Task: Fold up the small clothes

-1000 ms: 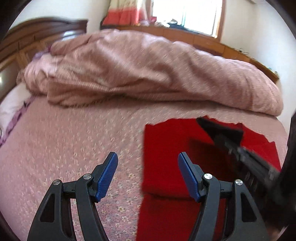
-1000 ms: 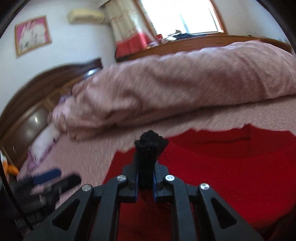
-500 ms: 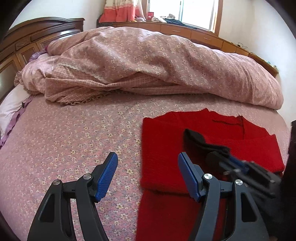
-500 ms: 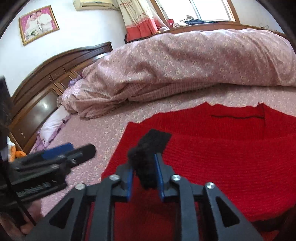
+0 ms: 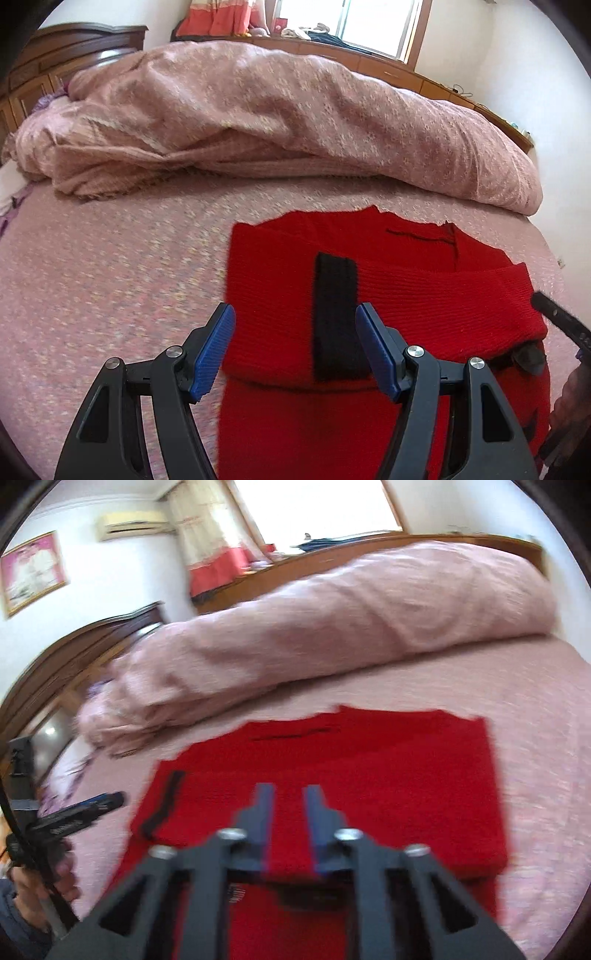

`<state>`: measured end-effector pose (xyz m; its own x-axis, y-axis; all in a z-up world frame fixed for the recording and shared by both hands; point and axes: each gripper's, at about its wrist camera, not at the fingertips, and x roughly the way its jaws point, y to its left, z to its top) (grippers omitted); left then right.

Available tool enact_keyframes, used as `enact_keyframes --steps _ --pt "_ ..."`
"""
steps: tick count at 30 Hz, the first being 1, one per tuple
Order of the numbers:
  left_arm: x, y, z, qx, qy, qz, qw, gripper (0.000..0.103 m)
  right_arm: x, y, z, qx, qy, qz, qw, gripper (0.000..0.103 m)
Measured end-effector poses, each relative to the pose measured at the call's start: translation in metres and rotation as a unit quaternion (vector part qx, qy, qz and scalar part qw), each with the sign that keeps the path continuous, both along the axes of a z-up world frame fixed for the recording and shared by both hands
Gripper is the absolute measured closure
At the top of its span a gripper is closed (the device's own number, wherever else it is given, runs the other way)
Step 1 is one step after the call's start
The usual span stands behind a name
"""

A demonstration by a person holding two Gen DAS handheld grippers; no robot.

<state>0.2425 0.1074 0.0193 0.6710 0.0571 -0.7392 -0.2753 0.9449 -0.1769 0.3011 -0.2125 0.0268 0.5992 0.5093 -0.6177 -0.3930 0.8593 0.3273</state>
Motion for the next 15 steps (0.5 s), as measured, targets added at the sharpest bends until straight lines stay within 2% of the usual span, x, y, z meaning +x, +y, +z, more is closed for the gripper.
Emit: enact_keyframes --steps 3,4,7,10,15 --pt "0.008 -0.004 -0.012 -0.003 0.000 0.000 1.0000 0.041 0.014 -0.036 -0.019 0.001 0.038 -0.038 0.999 0.100" --pt "0.010 -0.005 -0.016 -0.001 0.003 0.000 1.0000 0.043 0.018 -0.043 -0.028 -0.013 0.052 -0.043 0.998 0.102" --pt "0.015 -0.009 -0.034 0.028 0.030 0.009 0.9991 0.057 0.023 -0.054 -0.053 -0.105 0.054 -0.078 0.990 0.103" --pt "0.010 -0.010 -0.040 0.038 0.038 0.014 0.9984 0.059 0.021 -0.063 -0.050 -0.086 0.057 -0.079 0.992 0.103" --pt "-0.015 -0.016 -0.016 0.023 0.017 0.010 0.9995 0.059 -0.003 -0.068 -0.029 -0.070 0.035 -0.050 0.996 0.103"
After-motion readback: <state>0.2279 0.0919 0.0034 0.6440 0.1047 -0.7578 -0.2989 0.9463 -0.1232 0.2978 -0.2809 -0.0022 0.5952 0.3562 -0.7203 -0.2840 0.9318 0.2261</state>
